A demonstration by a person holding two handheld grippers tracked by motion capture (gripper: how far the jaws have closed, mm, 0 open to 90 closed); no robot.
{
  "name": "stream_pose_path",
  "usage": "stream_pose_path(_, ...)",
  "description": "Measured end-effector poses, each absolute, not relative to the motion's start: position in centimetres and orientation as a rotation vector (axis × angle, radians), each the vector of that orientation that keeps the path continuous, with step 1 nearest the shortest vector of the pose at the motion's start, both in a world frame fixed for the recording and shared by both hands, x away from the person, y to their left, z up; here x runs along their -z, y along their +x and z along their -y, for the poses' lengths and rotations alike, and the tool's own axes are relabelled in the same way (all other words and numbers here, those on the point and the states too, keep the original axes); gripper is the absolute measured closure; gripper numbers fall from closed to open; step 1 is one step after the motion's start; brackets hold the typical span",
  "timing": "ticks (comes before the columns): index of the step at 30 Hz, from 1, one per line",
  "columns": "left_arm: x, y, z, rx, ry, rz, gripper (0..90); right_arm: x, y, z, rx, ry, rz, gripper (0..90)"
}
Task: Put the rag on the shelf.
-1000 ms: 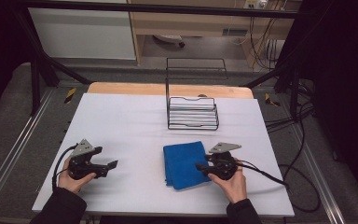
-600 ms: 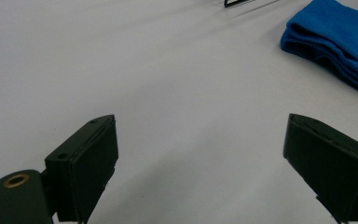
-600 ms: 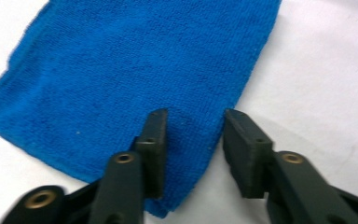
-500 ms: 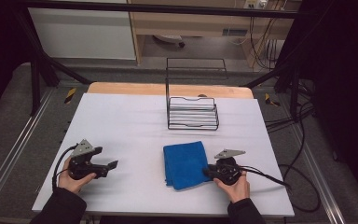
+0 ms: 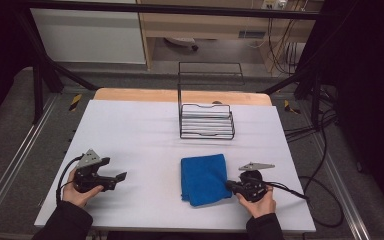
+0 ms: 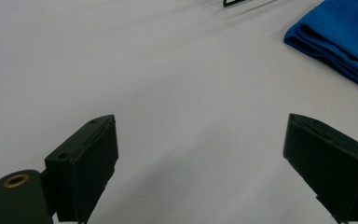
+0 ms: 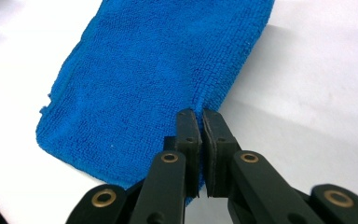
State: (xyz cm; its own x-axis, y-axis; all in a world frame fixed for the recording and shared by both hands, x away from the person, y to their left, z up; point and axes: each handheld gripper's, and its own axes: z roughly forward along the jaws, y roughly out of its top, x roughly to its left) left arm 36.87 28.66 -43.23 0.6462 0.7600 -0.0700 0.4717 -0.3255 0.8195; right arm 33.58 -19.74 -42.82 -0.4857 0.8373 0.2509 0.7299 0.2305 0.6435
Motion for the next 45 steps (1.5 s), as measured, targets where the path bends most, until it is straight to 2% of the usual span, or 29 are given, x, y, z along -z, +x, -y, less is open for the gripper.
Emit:
stream_pose_path(12,43.3,36.9,-28.6,-0.408,1.988,-0.961,10.3,43.7,32.3,19.9,-1.012,1.560,-2.331,83.6)
stream_pose_path(13,43.3,36.9,-28.6,-0.407,1.988,-0.961,10.3,43.7,32.3,20.0,-1.020,1.555,-2.322,80.7)
stream_pose_path(14,43.3,36.9,-28.6,-0.407,1.988,-0.961,10.2,43.5,32.5,20.4,-1.042,1.520,-2.296,72.0)
stream_pose_path(15,43.3,36.9,-28.6,-0.406,1.989,-0.961,10.2,43.5,32.5,20.4,-1.042,1.520,-2.296,72.0)
stream_pose_path(16,43.3,36.9,-28.5,-0.405,1.990,-0.961,10.2,43.4,32.6,20.9,-1.089,1.478,-2.281,62.9)
stream_pose_path(17,43.3,36.9,-28.5,-0.403,1.992,-0.960,10.2,43.4,32.6,20.9,-1.089,1.478,-2.281,62.9)
stream_pose_path(18,43.3,36.9,-28.5,-0.402,1.993,-0.959,10.2,43.3,32.9,21.3,-1.134,1.425,-2.266,52.6)
stream_pose_path(19,43.3,36.9,-28.5,-0.402,1.994,-0.958,10.2,43.3,32.9,21.3,-1.134,1.425,-2.266,52.6)
stream_pose_path(20,43.3,36.9,-28.4,-0.402,1.996,-0.958,10.1,43.2,33.3,21.6,-1.172,1.372,-2.261,40.6)
stream_pose_path(22,43.3,36.9,-28.3,-0.399,1.997,-0.957,9.9,43.3,33.6,21.7,-1.185,1.345,-2.267,37.4)
stream_pose_path(23,43.3,37.0,-28.2,-0.399,1.999,-0.956,9.5,43.4,34.1,22.0,-1.217,1.301,-2.272,28.3)
stream_pose_path(24,43.3,37.0,-28.1,-0.397,1.996,-0.958,9.5,43.4,34.1,22.0,-1.217,1.301,-2.272,28.3)
stream_pose_path(28,43.3,37.0,-27.7,-0.395,2.003,-0.967,8.4,43.9,35.0,22.5,-1.258,1.242,-2.263,17.1)
stream_pose_path(34,43.1,37.0,-26.9,-0.397,2.009,-0.960,8.2,44.1,35.9,23.1,-1.273,1.199,-2.284,6.9)
stream_pose_path(45,42.6,37.3,-24.3,-0.383,2.012,-0.954,8.3,44.1,36.5,23.7,-1.283,1.193,-2.266,3.2)
